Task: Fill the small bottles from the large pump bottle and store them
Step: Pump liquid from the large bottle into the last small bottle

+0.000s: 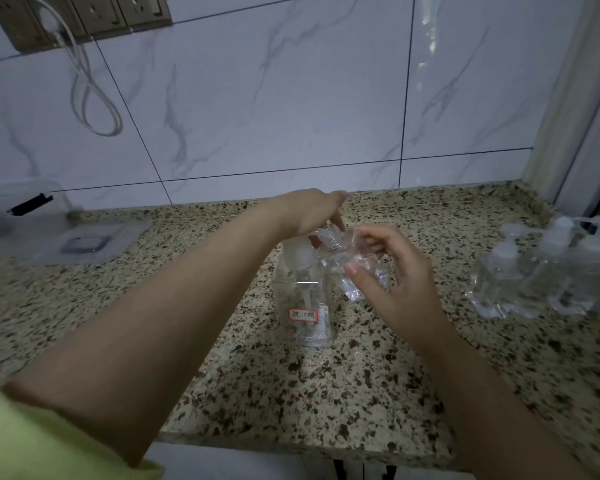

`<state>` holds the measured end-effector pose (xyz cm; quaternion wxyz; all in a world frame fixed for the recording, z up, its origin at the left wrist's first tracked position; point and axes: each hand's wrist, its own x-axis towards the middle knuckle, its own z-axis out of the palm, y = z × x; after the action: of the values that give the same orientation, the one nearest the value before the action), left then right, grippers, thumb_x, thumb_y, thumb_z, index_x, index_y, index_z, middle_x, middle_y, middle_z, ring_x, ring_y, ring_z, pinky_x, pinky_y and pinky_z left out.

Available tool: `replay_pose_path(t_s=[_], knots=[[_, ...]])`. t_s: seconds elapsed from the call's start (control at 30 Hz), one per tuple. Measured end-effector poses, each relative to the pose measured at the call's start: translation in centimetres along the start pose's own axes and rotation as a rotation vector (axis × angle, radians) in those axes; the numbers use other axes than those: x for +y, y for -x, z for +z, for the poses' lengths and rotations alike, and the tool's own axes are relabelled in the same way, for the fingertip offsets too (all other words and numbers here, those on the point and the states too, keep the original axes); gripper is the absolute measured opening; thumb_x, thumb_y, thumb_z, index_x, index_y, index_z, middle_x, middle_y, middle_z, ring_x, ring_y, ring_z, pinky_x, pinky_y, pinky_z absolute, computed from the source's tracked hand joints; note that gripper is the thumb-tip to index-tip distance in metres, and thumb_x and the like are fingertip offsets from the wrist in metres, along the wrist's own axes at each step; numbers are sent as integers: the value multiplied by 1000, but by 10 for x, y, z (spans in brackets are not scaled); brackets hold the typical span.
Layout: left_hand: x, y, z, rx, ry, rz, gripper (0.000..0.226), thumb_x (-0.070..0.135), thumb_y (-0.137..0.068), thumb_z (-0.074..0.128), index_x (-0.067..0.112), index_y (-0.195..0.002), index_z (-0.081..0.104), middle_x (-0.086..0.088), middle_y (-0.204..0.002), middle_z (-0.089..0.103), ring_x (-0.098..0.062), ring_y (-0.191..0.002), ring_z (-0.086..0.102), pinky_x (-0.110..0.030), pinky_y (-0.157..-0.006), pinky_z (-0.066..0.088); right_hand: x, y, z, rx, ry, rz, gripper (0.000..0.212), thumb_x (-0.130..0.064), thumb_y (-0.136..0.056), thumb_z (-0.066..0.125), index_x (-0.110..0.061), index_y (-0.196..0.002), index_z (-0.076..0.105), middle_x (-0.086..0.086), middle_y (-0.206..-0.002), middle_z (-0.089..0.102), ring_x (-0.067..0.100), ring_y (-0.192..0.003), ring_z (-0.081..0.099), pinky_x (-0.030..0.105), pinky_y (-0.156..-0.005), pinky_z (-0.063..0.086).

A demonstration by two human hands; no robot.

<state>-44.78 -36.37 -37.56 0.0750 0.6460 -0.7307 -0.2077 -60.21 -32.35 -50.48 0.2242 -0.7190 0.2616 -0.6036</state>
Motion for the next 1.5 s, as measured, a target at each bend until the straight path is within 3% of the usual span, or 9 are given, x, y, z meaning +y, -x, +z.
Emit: replay_pose_path(t_s=[0.13,0.27,0.43,0.8,0.93,1.07,1.3,1.43,1.5], knots=[[-1,1,-3,11,45,7,67,50,-106,16,17,-111,74,-9,-120,67,-16,-96,63,-36,-89,41,0,0,2,-3,-13,-1,41,-29,-88,70,-12,-124,61,-9,-106,64,12,-103,61,30,-92,51],[0,0,-1,6,-9,-2,67,50,-106,14,19,-114,73,-8,-132,62,-21,-106,61,-34,-92,34,-2,0,2,4,-36,2,40,-30,-88,70,-17,-124,60,-16,-107,63,8,-104,60,25,-93,49],[-3,-2,0,2,31,-15,67,52,-105,14,21,-113,73,-8,-129,63,-17,-97,60,-34,-87,31,0,0,1,-1,-15,-24,40,-26,-88,71,-13,-123,60,-9,-107,64,10,-103,61,26,-93,49],[-1,0,-2,26,79,-3,68,55,-105,14,21,-112,74,-7,-120,66,-21,-106,62,-38,-94,41,-2,1,1,17,-20,-15,39,-28,-89,69,-15,-124,60,-17,-106,63,5,-103,60,28,-93,51],[-3,-1,0,21,71,-23,68,55,-104,14,23,-111,74,-6,-121,65,-18,-99,64,-35,-87,36,-3,1,1,7,-9,-20,38,-27,-89,68,-13,-124,60,-14,-106,63,7,-103,60,26,-93,50],[-2,-2,-1,33,86,-4,68,55,-104,15,21,-112,74,-7,-118,67,-17,-98,63,-38,-93,41,-4,1,2,19,-7,-13,39,-29,-89,68,-13,-124,60,-13,-106,63,8,-102,60,29,-92,50],[0,-4,-2,7,28,-5,68,55,-104,14,21,-114,72,-5,-121,66,-16,-99,64,-37,-94,36,-4,1,2,19,-22,-1,38,-29,-88,68,-18,-123,59,-18,-105,62,5,-102,59,29,-92,51],[-5,-6,0,7,6,-16,69,55,-104,13,22,-115,73,-7,-128,64,-21,-114,55,-38,-97,33,-3,1,2,15,-7,-5,39,-29,-88,68,-15,-123,60,-15,-107,62,4,-102,58,29,-92,51],[-3,-5,-2,11,16,-1,69,56,-104,13,22,-114,73,-7,-124,66,-20,-110,59,-39,-96,36,-4,1,2,22,-14,-7,39,-29,-88,68,-15,-123,59,-15,-107,62,3,-103,58,28,-93,51]])
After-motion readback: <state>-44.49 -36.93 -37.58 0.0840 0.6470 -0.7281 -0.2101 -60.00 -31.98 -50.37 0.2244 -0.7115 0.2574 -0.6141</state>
